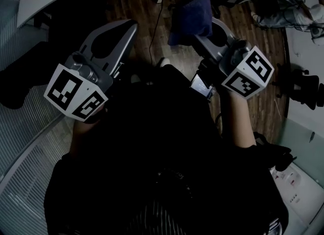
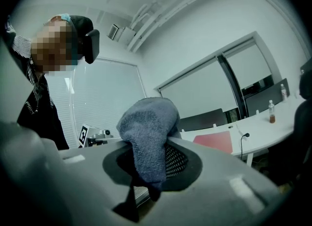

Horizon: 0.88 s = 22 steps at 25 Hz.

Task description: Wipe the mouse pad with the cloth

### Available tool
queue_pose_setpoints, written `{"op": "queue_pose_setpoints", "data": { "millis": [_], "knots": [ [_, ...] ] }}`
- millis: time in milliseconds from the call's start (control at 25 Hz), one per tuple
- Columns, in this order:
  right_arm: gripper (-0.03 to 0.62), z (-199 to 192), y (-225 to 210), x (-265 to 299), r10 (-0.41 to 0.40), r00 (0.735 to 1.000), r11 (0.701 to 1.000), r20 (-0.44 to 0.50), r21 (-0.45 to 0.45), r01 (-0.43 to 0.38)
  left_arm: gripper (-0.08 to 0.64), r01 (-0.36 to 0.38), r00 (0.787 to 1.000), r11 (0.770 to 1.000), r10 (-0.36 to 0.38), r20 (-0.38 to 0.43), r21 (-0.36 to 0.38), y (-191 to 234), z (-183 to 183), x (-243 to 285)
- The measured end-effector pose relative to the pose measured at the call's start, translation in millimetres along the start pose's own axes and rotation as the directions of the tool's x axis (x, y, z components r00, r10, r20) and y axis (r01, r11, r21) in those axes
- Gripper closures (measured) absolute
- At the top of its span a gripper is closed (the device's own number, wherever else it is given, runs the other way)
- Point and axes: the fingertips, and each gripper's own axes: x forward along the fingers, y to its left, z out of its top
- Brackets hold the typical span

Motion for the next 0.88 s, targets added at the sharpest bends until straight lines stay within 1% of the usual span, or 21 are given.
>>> {"op": "queue_pose_setpoints", "data": {
  "millis": [200, 320, 400, 520, 600, 760, 880],
  "knots": [
    [0.518, -2.7, -9.1, 0.1, 0.015, 0.999, 0.999, -0.031, -0.03, -0.016, 0.554, 0.003, 1.0, 1.0, -0.003, -0.004, 0.007, -0.9, -2.0, 7.8],
    [0.518, -2.6, -22.2, 12.1, 0.052, 0.998, 0.998, -0.035, -0.038, -0.053, 0.554, 0.0, 1.0, 1.0, 0.001, -0.03, 0.027, 4.5, -6.3, 17.1],
    [0.518, -3.4, -34.5, 26.5, 0.081, 0.996, 0.996, -0.039, -0.045, -0.083, 0.554, -0.015, 0.999, 0.999, 0.016, -0.043, 0.031, 16.2, -9.9, 23.5],
    [0.518, 3.5, -61.3, 45.1, 0.13, 0.991, 0.991, -0.036, -0.02, -0.13, 0.554, -0.05, 0.998, 0.999, 0.051, -0.042, 0.02, 37.9, -4.2, 40.8],
    [0.518, 17.6, -86.0, 52.3, 0.157, 0.987, 0.988, -0.033, -0.002, -0.157, 0.554, -0.074, 0.996, 0.997, 0.075, -0.041, 0.022, 52.1, 8.2, 63.8],
    [0.518, 43.4, -137.2, 65.7, 0.198, 0.979, 0.98, -0.036, -0.001, -0.199, 0.554, -0.111, 0.993, 0.993, 0.113, -0.042, 0.037, 80.1, 27.1, 111.6],
    [0.518, 47.8, -150.2, 71.9, 0.233, 0.972, 0.972, -0.039, -0.002, -0.233, 0.554, -0.139, 0.99, 0.99, 0.14, -0.035, 0.035, 86.7, 28.6, 120.6]
  ]
}}
